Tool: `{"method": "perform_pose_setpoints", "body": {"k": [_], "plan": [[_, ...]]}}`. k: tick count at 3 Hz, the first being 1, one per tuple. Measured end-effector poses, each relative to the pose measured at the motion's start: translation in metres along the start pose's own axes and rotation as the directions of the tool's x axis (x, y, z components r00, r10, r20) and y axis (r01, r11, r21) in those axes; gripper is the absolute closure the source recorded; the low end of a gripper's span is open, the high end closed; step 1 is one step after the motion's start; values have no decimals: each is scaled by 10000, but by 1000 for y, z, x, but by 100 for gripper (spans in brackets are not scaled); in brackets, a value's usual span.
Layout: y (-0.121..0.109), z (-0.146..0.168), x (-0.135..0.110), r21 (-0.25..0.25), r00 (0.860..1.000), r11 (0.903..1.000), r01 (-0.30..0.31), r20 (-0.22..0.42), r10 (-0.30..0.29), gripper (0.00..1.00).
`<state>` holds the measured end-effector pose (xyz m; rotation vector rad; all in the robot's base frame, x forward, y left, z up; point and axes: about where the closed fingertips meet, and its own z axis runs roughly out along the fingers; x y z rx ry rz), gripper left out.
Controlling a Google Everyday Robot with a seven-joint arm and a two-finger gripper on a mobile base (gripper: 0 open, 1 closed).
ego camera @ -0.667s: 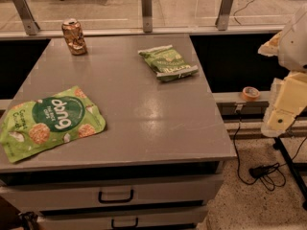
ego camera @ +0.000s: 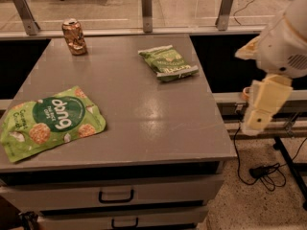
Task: Move green rice chip bag near orange can
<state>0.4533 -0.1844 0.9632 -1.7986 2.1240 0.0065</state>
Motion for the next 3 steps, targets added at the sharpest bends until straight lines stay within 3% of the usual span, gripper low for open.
{"method": "perform_pose_setpoints", "body": {"k": [1, 2, 3], "plan": [[-4, 55, -70, -962, 9720, 9805, 1713, 1790, -1523, 0], [5, 90, -145, -1421, 9012, 9358, 3227, 3484, -2578, 0], [9, 96, -157, -1512, 8848, 9250, 3487, 3786, -2717, 0]]}}
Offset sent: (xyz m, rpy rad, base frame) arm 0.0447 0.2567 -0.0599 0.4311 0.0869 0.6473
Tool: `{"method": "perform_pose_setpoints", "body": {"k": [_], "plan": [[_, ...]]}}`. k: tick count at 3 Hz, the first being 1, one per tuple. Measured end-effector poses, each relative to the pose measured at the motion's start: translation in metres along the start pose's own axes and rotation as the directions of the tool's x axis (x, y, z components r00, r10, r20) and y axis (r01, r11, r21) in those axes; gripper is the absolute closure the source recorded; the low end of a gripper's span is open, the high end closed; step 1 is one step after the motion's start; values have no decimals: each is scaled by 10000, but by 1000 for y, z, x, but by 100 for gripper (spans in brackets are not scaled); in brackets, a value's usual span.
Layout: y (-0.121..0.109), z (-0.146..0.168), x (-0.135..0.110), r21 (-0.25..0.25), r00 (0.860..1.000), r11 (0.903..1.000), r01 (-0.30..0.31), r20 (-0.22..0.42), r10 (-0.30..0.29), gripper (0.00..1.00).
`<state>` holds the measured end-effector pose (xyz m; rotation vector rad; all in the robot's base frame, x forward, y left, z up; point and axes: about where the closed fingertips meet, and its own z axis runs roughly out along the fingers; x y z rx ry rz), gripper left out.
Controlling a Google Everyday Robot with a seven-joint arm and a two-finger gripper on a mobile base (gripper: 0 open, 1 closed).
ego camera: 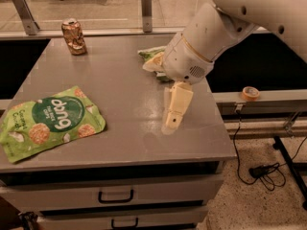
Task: Move green rice chip bag near orange can
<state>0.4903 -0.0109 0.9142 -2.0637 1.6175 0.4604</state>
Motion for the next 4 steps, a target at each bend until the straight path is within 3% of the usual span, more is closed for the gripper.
{"method": "perform_pose_setpoints", "body": {"k": [2, 4], "plan": [[-8, 16, -11, -36, 9992, 9998, 208, 350, -207, 0], [-47, 102, -58, -325, 9779, 9957, 871, 1934, -792, 0]]}}
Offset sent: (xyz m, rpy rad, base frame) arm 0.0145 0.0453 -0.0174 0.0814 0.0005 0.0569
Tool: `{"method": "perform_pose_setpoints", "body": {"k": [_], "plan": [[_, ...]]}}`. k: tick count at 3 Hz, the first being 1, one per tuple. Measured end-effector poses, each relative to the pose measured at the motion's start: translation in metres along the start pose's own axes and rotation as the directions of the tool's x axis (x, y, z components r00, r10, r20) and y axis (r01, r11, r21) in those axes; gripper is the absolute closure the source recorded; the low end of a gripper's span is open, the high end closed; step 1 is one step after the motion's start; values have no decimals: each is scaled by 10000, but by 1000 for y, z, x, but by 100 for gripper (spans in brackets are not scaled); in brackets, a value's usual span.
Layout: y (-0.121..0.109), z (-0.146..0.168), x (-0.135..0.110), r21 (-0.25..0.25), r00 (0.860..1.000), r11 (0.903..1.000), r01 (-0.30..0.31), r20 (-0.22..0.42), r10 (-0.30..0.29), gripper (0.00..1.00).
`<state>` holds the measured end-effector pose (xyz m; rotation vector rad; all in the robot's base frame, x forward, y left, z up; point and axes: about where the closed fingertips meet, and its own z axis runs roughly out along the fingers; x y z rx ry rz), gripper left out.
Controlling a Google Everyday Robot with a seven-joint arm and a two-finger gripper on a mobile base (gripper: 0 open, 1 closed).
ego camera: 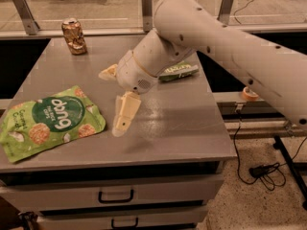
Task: Move green rice chip bag near orange can
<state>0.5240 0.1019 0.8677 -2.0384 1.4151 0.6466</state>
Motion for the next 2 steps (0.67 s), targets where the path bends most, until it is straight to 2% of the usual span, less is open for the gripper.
{"method": "perform_pose_setpoints", "body": {"k": [2], "plan": [[-33, 78, -23, -1, 9939, 10000, 66, 1102, -65, 0]]}}
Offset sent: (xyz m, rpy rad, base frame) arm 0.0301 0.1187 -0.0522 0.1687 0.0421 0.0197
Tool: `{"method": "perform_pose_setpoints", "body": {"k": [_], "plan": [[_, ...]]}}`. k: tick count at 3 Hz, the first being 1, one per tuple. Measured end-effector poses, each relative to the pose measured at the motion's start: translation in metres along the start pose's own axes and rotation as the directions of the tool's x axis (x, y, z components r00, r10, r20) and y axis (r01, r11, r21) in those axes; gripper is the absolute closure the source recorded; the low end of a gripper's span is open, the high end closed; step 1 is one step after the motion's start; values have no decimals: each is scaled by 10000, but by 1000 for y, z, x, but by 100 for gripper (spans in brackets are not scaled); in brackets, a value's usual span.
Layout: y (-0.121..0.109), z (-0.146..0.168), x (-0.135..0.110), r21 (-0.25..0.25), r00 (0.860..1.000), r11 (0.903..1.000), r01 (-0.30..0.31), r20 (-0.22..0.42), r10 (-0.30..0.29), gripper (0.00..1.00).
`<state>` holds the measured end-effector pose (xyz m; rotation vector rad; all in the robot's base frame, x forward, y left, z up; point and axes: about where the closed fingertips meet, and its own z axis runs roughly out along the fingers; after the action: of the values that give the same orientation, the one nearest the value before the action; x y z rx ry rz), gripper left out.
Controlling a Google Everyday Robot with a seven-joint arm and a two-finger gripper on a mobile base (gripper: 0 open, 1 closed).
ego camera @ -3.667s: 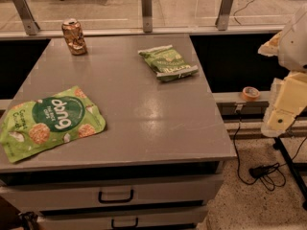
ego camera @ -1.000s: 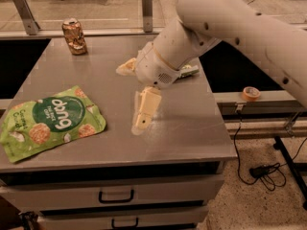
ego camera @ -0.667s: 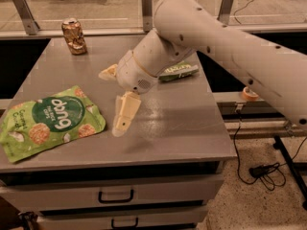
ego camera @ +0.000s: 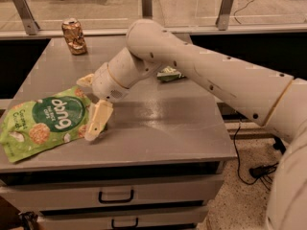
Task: Move green rice chip bag near orange can
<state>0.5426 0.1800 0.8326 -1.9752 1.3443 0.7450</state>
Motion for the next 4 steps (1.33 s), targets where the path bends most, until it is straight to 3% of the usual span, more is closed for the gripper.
{"method": "perform_pose_setpoints", "body": {"k": [1, 2, 3, 4], "plan": [[-5, 22, -15, -249, 9979, 9988, -425, 468, 437, 16], [-2, 31, -27, -474, 9928, 9947, -911, 740, 945, 39], [0, 20, -32, -274, 9899, 9919, -1237, 658, 1253, 62], [-3, -12, -37, 424, 9904, 9901, -1340, 409, 1322, 86]]}}
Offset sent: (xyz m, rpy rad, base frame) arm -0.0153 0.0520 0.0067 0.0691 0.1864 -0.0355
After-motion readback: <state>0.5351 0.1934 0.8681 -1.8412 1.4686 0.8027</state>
